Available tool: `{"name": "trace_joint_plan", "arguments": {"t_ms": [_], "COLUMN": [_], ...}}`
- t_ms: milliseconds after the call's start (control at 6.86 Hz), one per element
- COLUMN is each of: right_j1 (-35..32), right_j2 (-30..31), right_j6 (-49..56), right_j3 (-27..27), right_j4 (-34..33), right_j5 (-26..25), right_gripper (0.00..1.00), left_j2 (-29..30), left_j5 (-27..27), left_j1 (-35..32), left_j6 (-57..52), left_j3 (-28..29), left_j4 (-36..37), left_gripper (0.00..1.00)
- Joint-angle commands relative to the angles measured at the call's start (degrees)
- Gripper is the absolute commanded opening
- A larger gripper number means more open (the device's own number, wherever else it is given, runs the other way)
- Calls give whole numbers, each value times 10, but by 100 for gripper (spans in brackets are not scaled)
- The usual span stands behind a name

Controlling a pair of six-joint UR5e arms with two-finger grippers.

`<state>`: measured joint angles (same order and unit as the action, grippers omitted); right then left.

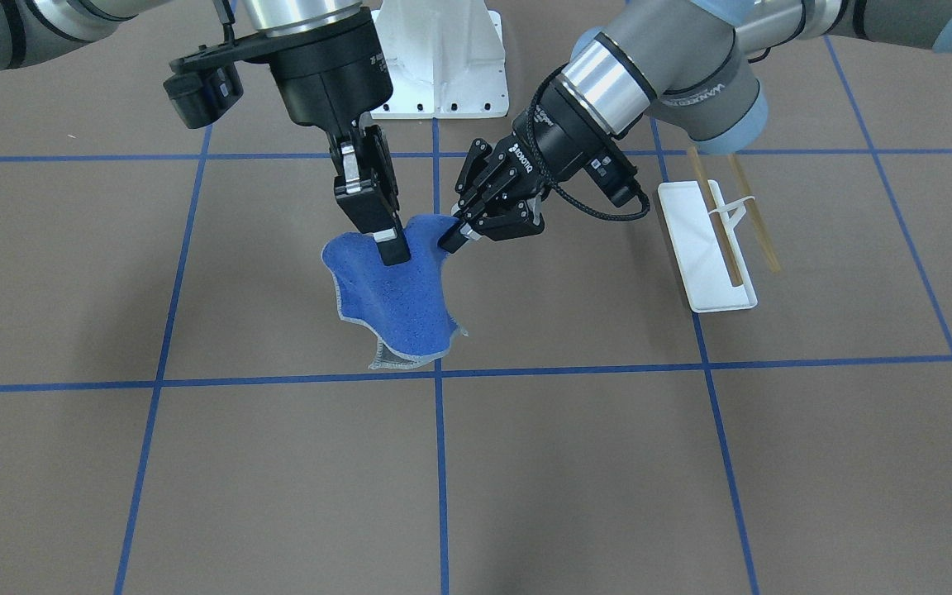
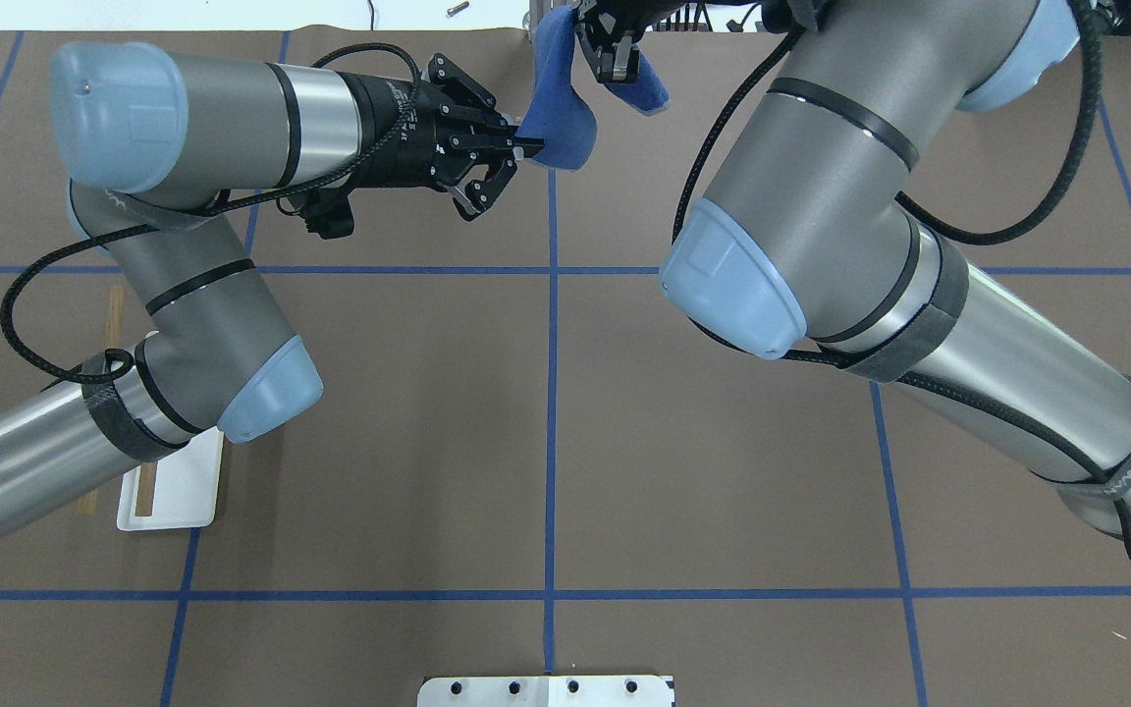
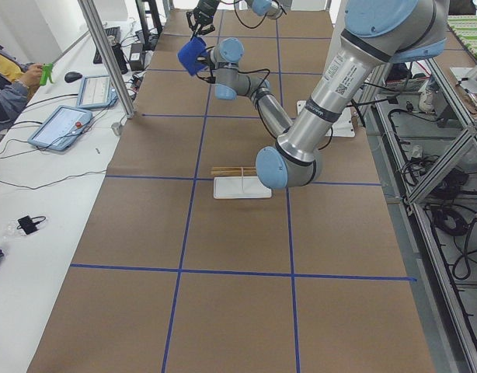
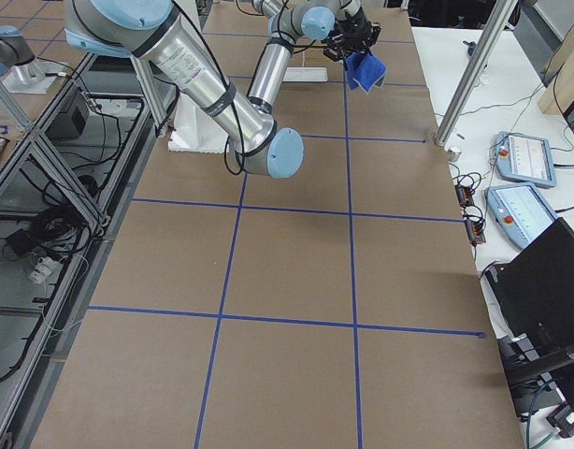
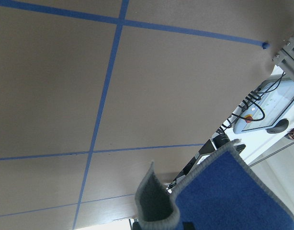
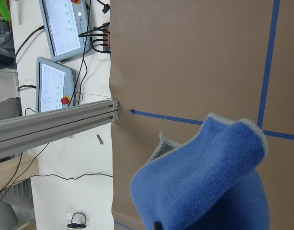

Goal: Hang towel on rack

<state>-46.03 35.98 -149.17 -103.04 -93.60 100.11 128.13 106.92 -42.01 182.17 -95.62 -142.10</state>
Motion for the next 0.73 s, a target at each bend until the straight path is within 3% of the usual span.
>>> {"name": "trace_joint_plan", "arguments": {"t_ms": [0, 146, 583], "right_j1": [0, 0, 0], "right_j2": [5, 12, 73], "right_j6": [12, 32, 81], "right_j3": [-2, -7, -61], "right_j4": [0, 0, 1], "right_j5": [0, -1, 0], "right_gripper": [0, 99, 100], "left_j2": [-5, -11, -86], "left_j5": [0, -1, -1], "left_j1": [0, -2, -3], "left_j6": [-33, -97, -369], "left_j3": [-2, -6, -50], "left_j4": [-3, 0, 2], "left_gripper": [0, 0, 0]}}
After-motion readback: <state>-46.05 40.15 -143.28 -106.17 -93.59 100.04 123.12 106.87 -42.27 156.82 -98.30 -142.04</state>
